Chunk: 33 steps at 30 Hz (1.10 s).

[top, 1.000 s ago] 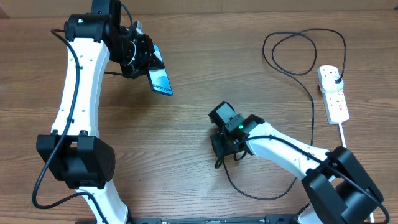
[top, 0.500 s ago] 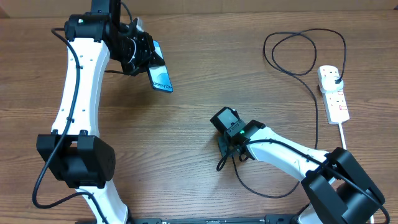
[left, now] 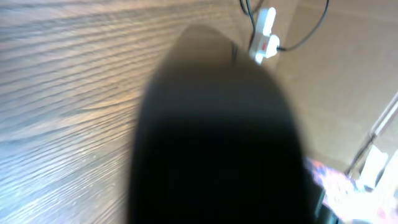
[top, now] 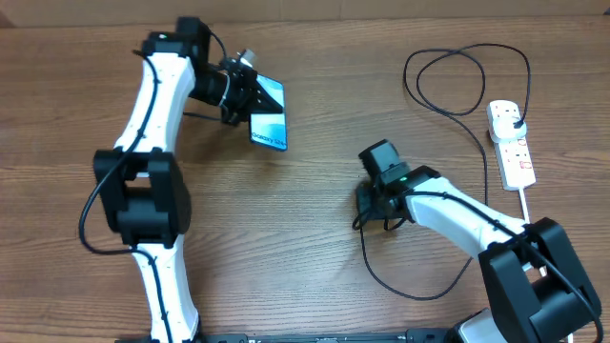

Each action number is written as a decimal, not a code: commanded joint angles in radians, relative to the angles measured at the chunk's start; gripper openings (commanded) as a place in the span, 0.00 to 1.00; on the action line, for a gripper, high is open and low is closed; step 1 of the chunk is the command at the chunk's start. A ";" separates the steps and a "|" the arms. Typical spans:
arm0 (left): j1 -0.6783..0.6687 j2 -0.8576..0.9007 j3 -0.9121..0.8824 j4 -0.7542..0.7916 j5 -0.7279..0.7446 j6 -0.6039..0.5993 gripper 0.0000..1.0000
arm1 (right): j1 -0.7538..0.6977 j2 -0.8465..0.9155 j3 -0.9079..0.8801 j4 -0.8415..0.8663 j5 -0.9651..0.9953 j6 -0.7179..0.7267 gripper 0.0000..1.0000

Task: Plug charger to phone and switch on socket
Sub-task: 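Close the right gripper on the cable plug near its tip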

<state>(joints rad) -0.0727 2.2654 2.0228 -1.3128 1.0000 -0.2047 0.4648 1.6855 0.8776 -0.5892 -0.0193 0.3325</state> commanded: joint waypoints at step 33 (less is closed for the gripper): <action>-0.092 0.037 0.008 0.012 0.085 0.146 0.04 | 0.018 0.014 -0.026 0.091 -0.028 0.063 0.31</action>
<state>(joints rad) -0.1680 2.3024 2.0224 -1.2922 1.0916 -0.0746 0.4786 1.6882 0.8635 -0.5003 -0.0414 0.3824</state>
